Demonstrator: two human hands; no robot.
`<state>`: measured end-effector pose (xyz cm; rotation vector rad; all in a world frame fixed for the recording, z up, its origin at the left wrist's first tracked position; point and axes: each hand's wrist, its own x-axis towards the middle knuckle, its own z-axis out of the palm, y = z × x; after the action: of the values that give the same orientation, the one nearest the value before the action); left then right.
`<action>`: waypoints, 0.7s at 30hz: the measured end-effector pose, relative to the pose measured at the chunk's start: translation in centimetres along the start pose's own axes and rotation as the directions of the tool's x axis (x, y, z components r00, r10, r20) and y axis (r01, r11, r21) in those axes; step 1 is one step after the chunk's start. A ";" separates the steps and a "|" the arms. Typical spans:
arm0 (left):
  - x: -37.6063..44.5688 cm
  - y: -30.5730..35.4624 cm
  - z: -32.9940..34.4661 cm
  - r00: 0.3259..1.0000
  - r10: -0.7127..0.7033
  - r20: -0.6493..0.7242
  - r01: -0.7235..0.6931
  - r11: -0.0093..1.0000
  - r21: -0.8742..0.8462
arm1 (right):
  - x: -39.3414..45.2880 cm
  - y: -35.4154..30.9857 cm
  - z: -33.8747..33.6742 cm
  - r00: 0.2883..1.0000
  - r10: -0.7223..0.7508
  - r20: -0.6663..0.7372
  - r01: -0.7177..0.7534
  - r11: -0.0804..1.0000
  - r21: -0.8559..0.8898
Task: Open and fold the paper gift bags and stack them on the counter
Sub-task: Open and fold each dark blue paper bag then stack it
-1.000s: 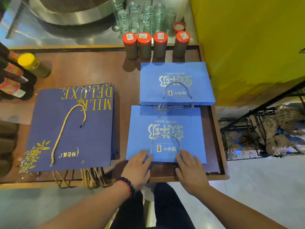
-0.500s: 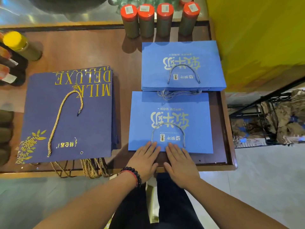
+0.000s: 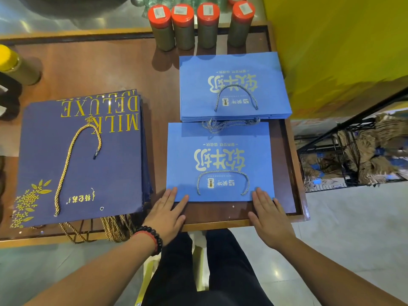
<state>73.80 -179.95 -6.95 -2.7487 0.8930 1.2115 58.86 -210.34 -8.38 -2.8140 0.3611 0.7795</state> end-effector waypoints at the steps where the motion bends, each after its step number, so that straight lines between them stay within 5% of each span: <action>1: 0.0 0.2 -0.2 1.000 -0.005 0.003 0.005 1.000 -0.028 | 0.1 0.0 -0.1 1.000 0.026 0.017 -0.026 0.999 0.032; 5: 0.1 1.7 -1.3 0.992 -0.109 -0.058 0.087 0.950 -0.300 | 1.8 -0.8 -1.5 0.948 0.318 0.016 -0.298 0.867 0.399; 8: 1.5 2.4 -2.3 0.935 -0.330 -0.134 0.210 0.815 -0.540 | 3.1 -1.3 -2.5 0.907 0.419 0.037 -0.367 0.746 0.556; 11: 2.6 3.1 -4.2 0.858 -0.497 -0.131 0.206 0.566 -0.798 | 3.9 -1.2 -4.4 0.842 0.532 0.088 -0.397 0.502 0.769; 14: 2.4 3.4 -5.6 0.817 -0.576 0.029 0.239 0.292 -0.926 | 4.1 -0.4 -6.1 0.785 0.579 0.221 -0.447 0.283 0.848; 18: 0.6 3.4 -5.9 0.822 -0.569 0.036 0.198 0.226 -0.954 | 2.1 0.2 -7.7 0.773 0.581 0.256 -0.445 0.209 0.871; 21: -1.4 3.9 -6.4 0.799 -0.601 -0.012 0.124 0.183 -0.975 | 0.3 -0.1 -8.6 0.787 0.595 0.164 -0.381 0.260 0.887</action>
<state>75.40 -183.99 -0.71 -3.7749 -1.0849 1.3057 63.24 -212.49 -1.29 -1.6721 1.3141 0.1880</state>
